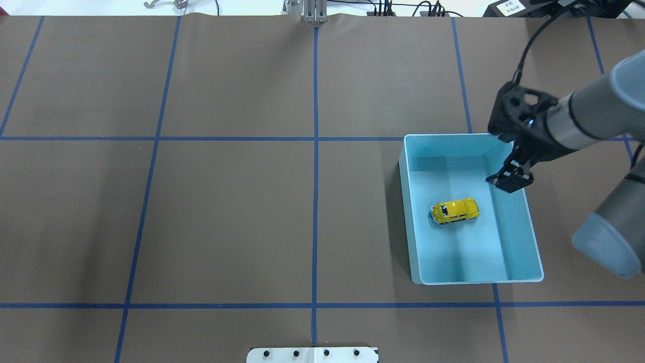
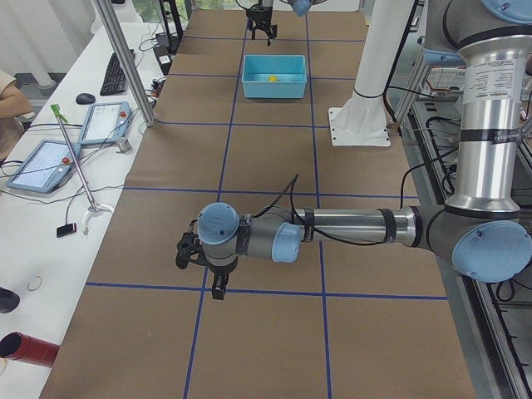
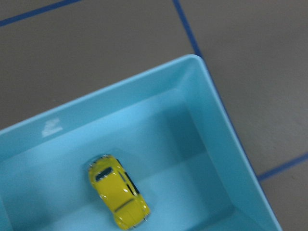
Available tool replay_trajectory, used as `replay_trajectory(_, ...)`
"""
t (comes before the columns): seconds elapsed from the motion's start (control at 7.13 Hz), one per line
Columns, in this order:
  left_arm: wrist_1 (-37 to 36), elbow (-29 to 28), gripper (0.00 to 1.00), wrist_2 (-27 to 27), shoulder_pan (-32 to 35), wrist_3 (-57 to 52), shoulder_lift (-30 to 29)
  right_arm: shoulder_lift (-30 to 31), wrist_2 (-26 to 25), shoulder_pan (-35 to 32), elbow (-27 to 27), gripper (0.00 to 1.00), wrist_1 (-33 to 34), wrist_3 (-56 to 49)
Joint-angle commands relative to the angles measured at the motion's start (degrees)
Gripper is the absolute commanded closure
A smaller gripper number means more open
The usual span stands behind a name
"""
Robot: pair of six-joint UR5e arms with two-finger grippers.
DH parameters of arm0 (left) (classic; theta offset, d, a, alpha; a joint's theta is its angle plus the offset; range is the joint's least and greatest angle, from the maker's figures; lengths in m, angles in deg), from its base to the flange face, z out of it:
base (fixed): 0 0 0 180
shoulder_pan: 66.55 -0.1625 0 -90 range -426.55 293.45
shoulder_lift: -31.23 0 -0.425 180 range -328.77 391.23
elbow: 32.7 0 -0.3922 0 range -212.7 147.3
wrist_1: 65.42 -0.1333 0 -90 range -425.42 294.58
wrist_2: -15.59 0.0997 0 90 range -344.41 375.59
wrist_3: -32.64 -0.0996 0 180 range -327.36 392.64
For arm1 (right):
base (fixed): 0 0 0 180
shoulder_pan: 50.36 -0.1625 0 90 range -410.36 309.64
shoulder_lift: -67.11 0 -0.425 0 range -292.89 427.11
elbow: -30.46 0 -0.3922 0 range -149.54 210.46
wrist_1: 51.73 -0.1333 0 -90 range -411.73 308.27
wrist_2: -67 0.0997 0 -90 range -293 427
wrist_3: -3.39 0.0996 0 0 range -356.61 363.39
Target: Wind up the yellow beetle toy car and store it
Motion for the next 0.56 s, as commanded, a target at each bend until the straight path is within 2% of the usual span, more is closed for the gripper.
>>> replay_trajectory(0.0, 0.0, 0.0, 0.00, 0.0, -0.1, 0.1, 0.0, 0.8, 7.5, -14.0, 4.9, 0.00, 7.5, 7.1)
replay_trajectory(0.14, 0.0, 0.0, 0.00, 0.0, -0.1, 0.1, 0.0, 4.1, 10.1, -18.1, 5.7, 0.00, 7.9, 9.1)
replay_trajectory(0.42, 0.0, 0.0, 0.00, 0.0, -0.1, 0.0, 0.0, 7.5, 10.2, -23.5, 9.0, 0.00, 7.6, 11.8)
